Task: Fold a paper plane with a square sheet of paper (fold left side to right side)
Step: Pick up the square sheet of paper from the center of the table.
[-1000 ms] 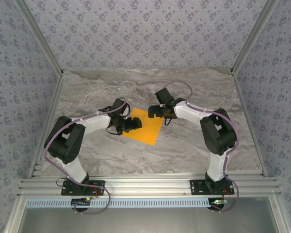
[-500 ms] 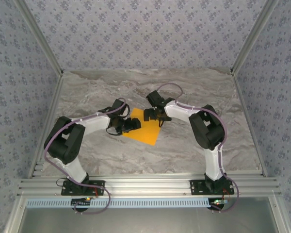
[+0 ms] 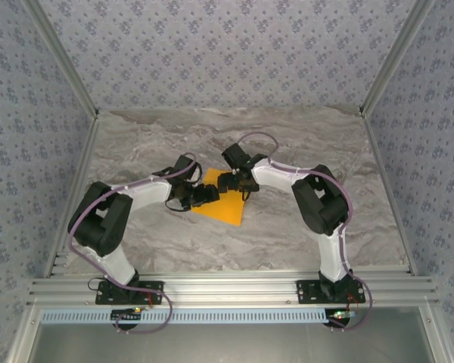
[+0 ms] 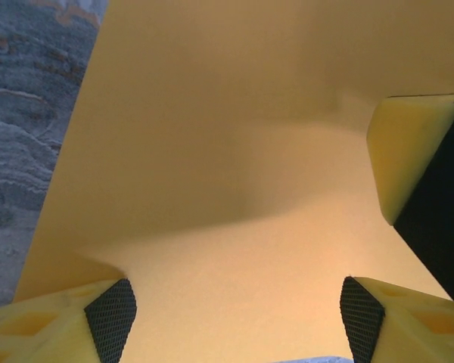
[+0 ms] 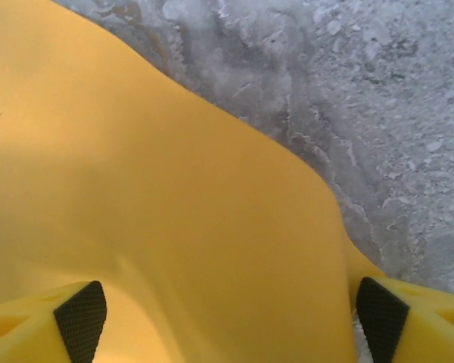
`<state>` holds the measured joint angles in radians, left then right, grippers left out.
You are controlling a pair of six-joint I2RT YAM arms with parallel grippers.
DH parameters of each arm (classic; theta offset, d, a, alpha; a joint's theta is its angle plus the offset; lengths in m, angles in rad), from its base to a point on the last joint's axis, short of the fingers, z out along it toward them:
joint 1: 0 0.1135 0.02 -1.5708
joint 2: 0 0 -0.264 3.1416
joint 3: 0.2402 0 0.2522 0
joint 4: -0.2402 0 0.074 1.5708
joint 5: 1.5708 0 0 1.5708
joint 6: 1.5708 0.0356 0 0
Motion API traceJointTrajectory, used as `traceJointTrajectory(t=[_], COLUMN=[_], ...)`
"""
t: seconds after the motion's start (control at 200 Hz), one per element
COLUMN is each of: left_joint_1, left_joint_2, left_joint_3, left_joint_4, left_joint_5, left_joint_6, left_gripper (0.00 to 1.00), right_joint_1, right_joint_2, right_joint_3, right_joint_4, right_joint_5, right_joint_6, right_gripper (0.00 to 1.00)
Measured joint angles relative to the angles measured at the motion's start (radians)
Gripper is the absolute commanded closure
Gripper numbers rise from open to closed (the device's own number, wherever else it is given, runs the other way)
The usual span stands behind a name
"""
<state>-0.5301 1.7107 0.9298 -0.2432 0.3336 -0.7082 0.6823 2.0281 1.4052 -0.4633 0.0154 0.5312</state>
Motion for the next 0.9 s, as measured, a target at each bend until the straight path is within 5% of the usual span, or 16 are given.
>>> traceJointTrajectory(t=[0.525, 0.899], left_joint_1=[0.043, 0.203], left_joint_2=[-0.053, -0.331], left_joint_3=[-0.034, -0.118], left_joint_4=[0.031, 0.106], left_joint_5=[0.044, 0.162], left_joint_6=[-0.003, 0.019], left_gripper=[0.24, 0.18], right_joint_1=[0.011, -0.059], right_joint_2=[0.001, -0.153], right_joint_3=[0.004, -0.134], right_joint_4=[-0.004, 0.132], right_joint_5=[-0.185, -0.431], right_joint_6=[-0.031, -0.069], right_gripper=[0.7, 0.78])
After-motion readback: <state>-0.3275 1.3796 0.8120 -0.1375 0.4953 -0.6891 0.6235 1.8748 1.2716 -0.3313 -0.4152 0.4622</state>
